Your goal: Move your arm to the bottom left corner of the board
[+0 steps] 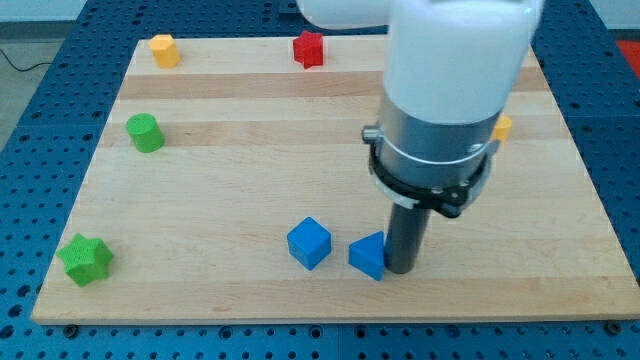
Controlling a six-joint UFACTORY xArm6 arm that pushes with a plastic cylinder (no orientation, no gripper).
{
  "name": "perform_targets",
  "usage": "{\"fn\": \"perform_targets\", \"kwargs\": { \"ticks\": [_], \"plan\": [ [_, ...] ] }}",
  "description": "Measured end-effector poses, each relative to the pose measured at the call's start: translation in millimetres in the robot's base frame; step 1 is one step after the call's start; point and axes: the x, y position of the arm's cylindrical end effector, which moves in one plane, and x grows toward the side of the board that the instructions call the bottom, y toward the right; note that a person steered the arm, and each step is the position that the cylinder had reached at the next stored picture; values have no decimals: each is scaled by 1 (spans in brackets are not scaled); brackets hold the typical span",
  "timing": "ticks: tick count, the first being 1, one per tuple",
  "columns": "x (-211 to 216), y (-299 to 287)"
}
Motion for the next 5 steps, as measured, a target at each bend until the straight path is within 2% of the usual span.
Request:
{"fn": "perform_targets", "kwargs": {
  "ticks": [3,4,5],
  "plan": [
    [-3,-21],
    [-30,6],
    [-79,7]
  ]
}}
